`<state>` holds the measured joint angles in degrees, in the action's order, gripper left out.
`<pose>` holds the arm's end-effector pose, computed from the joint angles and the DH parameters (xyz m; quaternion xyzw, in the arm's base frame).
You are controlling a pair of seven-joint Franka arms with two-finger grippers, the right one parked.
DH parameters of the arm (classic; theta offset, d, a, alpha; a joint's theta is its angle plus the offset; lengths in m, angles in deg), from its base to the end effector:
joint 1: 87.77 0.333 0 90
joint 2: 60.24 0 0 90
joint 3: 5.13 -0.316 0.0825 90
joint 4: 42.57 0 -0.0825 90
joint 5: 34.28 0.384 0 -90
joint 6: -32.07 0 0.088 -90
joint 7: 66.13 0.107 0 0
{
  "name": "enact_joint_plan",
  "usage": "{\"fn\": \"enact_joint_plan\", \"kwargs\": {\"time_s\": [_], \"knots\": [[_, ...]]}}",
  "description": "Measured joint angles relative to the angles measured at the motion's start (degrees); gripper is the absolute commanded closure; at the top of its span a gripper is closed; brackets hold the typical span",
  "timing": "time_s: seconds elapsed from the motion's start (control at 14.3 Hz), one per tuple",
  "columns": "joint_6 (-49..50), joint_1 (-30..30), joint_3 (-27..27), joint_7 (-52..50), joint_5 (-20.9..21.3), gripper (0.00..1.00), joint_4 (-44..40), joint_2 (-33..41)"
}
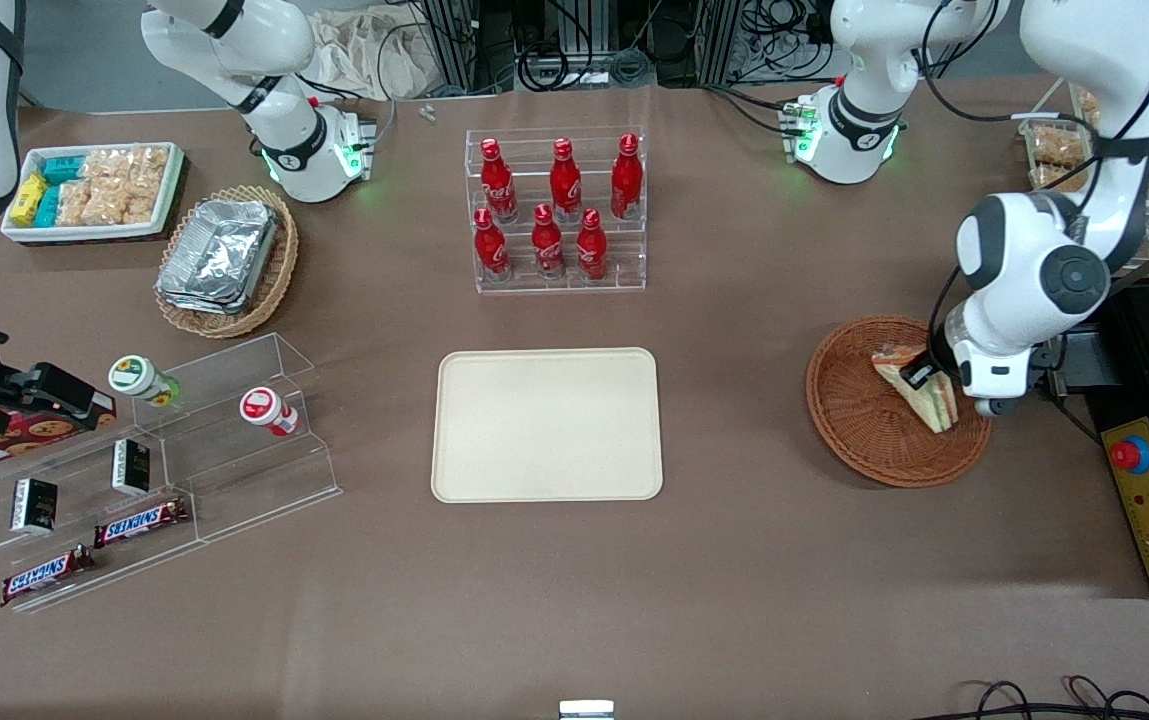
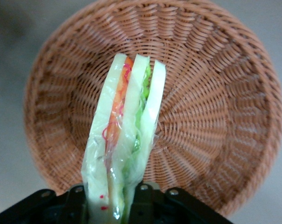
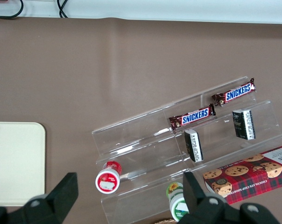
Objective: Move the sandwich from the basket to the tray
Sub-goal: 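Carry the held sandwich with the left gripper over the cream tray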
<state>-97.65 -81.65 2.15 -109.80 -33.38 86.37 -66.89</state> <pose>0.5227 -0.0101 0.3058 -0.9327 -0.3571 0.0475 0.0179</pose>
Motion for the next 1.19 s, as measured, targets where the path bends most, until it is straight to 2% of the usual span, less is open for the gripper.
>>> {"fn": "enact_joint_plan", "kwargs": {"time_s": [0.35,0.56,0.77,0.91,1.19], "knots": [[27.14,-0.04,4.60,0.11,0.01,1.00,-19.96,4.03],[36.53,-0.16,10.69,0.21,-0.14,1.00,-30.51,3.89],[37.07,-0.48,18.71,0.20,-0.19,1.00,-32.31,2.03],[34.49,-1.01,24.00,0.19,-0.13,1.00,-32.82,-2.43],[24.00,-7.25,26.43,0.01,3.79,1.00,-33.96,-14.25]]}}
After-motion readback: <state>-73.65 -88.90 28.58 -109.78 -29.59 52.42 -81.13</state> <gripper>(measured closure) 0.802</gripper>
